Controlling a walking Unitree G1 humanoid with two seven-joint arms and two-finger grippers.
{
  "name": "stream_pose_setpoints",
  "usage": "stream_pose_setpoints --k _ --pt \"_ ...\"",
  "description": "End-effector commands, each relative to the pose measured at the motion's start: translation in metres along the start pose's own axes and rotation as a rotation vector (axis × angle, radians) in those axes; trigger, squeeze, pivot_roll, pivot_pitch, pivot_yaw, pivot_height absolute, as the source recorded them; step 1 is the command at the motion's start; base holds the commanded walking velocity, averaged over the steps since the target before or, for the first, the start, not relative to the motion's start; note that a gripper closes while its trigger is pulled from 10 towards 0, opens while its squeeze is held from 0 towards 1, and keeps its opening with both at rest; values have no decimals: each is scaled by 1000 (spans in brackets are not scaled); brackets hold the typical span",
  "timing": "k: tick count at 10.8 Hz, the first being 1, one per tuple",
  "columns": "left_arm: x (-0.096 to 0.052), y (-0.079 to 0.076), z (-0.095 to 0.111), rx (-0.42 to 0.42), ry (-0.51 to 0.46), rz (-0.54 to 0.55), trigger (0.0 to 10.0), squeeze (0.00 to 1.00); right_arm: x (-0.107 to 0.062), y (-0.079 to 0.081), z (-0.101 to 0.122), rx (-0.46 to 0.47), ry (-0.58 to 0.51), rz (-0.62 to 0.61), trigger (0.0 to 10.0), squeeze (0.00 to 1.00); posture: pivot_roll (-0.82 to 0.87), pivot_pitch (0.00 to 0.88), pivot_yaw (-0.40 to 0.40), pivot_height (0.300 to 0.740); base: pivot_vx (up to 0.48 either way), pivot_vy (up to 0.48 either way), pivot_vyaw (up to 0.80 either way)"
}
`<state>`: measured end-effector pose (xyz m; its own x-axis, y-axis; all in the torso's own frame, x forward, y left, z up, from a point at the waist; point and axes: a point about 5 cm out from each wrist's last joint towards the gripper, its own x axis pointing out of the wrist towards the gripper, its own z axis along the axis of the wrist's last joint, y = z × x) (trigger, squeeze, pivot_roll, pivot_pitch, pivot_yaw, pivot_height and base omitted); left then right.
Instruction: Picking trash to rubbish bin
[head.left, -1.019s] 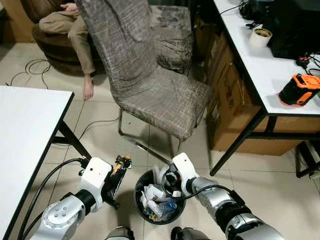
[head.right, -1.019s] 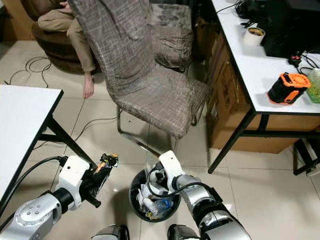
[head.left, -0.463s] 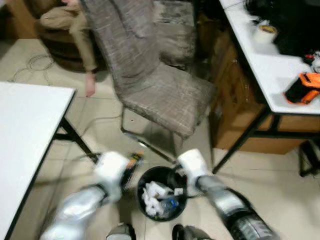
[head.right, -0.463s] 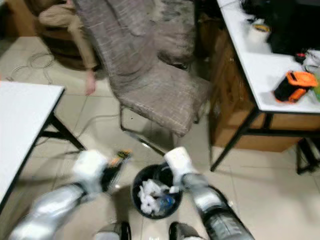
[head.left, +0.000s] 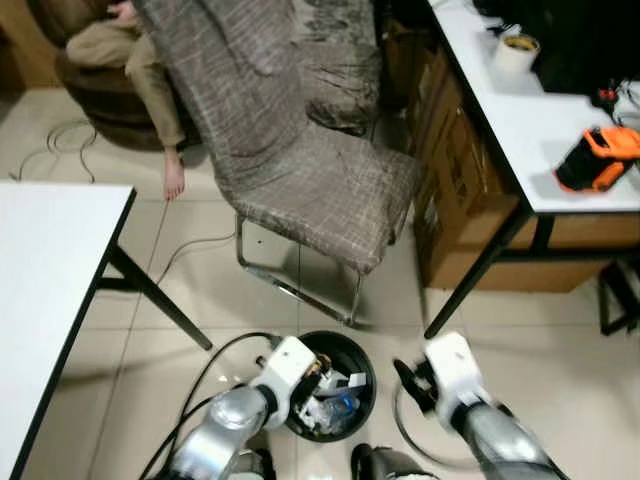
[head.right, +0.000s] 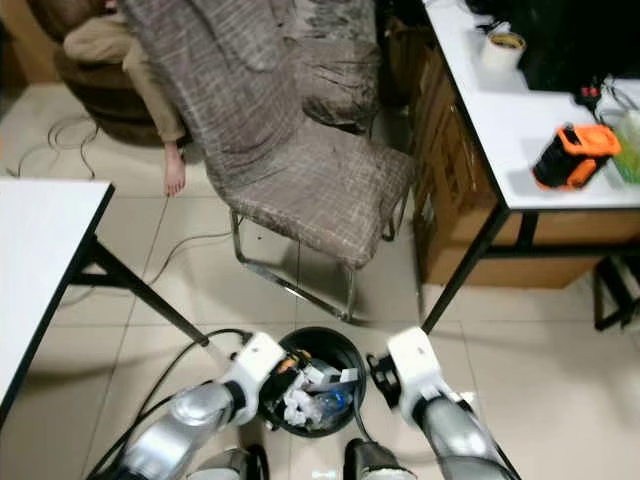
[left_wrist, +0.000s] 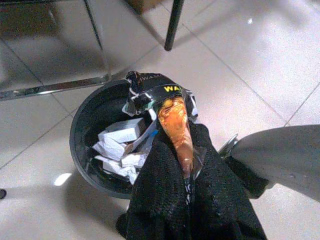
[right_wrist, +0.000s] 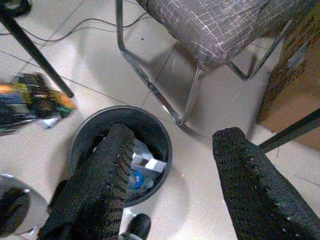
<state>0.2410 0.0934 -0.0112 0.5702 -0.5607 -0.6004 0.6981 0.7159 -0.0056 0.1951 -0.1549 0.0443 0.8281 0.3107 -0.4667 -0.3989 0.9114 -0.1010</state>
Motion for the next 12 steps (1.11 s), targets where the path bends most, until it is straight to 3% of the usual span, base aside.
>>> stream_pose_setpoints --k 1,2,5,7,8,12 --pt "6 -1 -3 -10 2 1 10000 0 -12 7 5 -13 26 64 10000 0 -187 176 46 740 0 0 0" --pt "12 -1 2 -31 -13 0 10000 0 -22 13 4 -40 59 111 10000 0 -208 176 60 740 0 0 0" --pt "23 -3 5 -61 -13 -16 10000 0 -37 17 8 -9 127 195 10000 0 -222 170 60 740 0 0 0" --pt "25 -5 4 -65 -14 -26 10000 27 -37 17 10 -27 147 211 10000 0 -219 167 52 740 0 0 0" --pt "25 -4 5 -94 -34 -20 10000 1000 -37 17 11 -31 148 215 10000 0 -219 167 52 740 0 0 0" --pt "28 -1 15 -141 -94 -11 10000 1000 -37 15 15 -40 163 220 10000 0 -221 170 48 740 0 0 0"
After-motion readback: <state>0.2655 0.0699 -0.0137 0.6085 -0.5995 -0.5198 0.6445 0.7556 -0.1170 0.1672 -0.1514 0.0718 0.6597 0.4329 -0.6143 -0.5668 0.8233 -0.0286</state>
